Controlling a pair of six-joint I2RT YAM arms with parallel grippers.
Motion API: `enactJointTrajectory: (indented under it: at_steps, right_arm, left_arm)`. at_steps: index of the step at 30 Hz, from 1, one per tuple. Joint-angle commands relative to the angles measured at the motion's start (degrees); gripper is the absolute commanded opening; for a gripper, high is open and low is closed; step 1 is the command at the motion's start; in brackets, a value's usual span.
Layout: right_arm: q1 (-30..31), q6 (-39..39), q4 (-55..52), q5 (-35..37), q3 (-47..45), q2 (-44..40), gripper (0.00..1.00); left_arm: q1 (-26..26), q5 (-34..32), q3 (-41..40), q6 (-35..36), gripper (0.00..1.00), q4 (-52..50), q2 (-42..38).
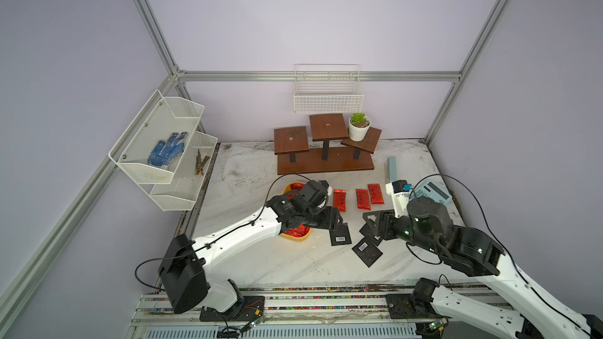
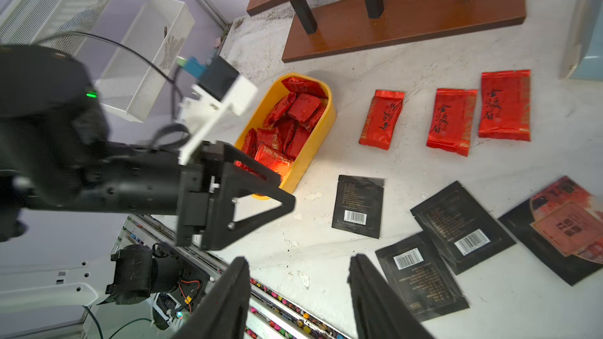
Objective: Take the tea bags out of the storage box
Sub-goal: Move the storage box to the center of the board.
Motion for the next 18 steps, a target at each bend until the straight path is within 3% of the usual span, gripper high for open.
enactJointTrajectory:
  at_steps: [1, 9, 15, 18]
  right_arm:
    - [-0.09, -1.02, 9.33, -3.96, -1.24, 5.06, 0.54]
    - [-0.26, -1.62, 20.6, -8.01, 2.16, 24.86, 0.55]
    - [-3.6, 1.2, 20.43, -4.15, 8.98, 39.61, 0.61]
    - [-6.06, 1.04, 22.65, -6.4, 11.83, 46.26, 0.62]
  left_arm:
    - [4.53, -7.89, -3.91, -0.82, 0.69, -8.31, -8.91]
    - [16.86, -12.96, -14.82, -4.93, 0.8, -13.8, -31.5]
    - [18.57, -10.65, -16.69, -5.81, 0.81, -17.02, -37.32]
    - [18.59, -10.49, -17.49, -6.11, 0.81, -17.83, -39.25]
